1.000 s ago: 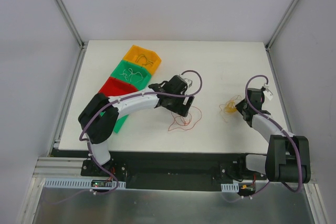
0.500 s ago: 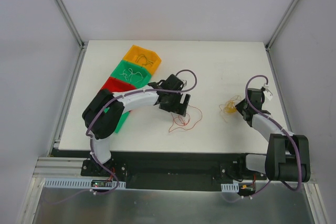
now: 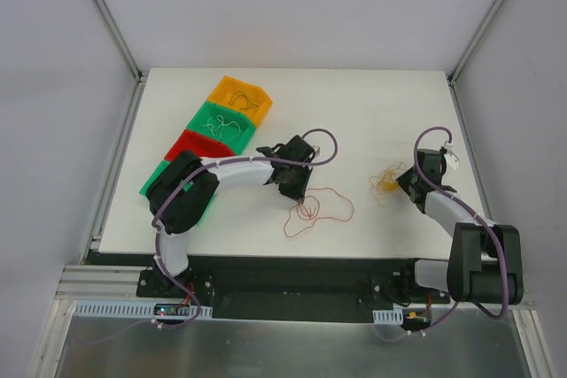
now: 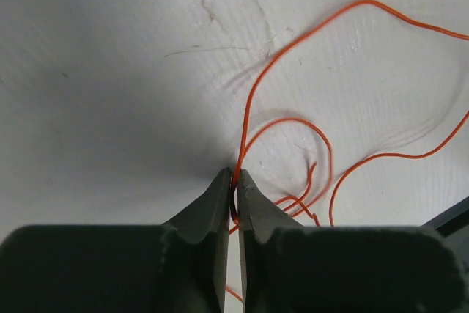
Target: Untangle the cables
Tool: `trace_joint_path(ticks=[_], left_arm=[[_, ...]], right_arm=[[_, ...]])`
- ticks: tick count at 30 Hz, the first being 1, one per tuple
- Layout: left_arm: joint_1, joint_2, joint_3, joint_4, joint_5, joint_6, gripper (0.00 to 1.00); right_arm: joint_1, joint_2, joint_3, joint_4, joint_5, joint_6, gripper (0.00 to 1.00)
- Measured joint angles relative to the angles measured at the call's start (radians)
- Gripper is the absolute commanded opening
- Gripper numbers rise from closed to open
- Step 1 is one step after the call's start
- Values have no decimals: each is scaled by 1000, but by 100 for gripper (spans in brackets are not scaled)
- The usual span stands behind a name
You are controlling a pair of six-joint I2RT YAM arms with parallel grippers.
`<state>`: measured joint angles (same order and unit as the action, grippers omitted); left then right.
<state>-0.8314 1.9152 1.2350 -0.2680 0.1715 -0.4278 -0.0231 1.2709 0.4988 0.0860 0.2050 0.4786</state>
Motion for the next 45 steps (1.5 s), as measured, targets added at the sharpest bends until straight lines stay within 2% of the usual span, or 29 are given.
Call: trace_joint_path(ticks=[5, 11, 15, 21, 29, 38, 45], left_arm=[[0, -58, -42, -10, -49, 17, 0], [58, -256, -71, -14, -111, 60, 0], [172, -413, -72, -5, -174, 111, 0], [356, -562, -69, -3, -271, 196, 0], [481, -680, 10, -21, -356, 308, 0], [512, -833, 127, -22, -445, 415, 0], [512, -847, 237, -29, -520, 507, 0]], right_arm=[[0, 0, 0, 0, -2, 0, 1], [0, 0, 0, 1, -5, 0, 1], [-2, 0, 0, 2, -8, 0, 0], [-2, 3, 0, 7, -8, 0, 1], [-3, 17, 0, 8, -10, 0, 1], [-5, 30, 0, 9, -13, 0, 1], [-5, 34, 0, 15, -19, 1, 1]])
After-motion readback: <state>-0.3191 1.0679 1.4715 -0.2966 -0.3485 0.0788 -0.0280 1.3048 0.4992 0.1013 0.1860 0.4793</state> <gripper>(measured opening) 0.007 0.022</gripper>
